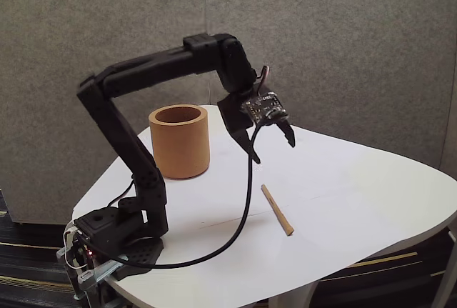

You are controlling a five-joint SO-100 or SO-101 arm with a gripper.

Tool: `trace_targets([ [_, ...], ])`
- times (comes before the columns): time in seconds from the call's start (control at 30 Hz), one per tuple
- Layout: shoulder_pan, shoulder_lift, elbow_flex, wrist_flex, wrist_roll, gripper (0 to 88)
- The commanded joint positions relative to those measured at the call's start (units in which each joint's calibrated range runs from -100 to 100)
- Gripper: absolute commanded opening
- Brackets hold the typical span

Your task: Grab the pen and put it in the pen holder.

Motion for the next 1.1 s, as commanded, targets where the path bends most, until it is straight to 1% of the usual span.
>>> trace_targets([
  [0.0,0.4,4.9,-2.5,-0.2,-0.2,30.6],
  [0.3,0.6,18.4,-3.3,-0.3,-0.2,30.6],
  [0.43,0.6,21.9,-3.9,-1.0,-0.2,30.6],
  [0.7,0.6,31.8,-13.4,-0.1,-0.2,30.6],
  [1.07,0.5,33.4,-13.3,-0.2,-0.2,30.6],
])
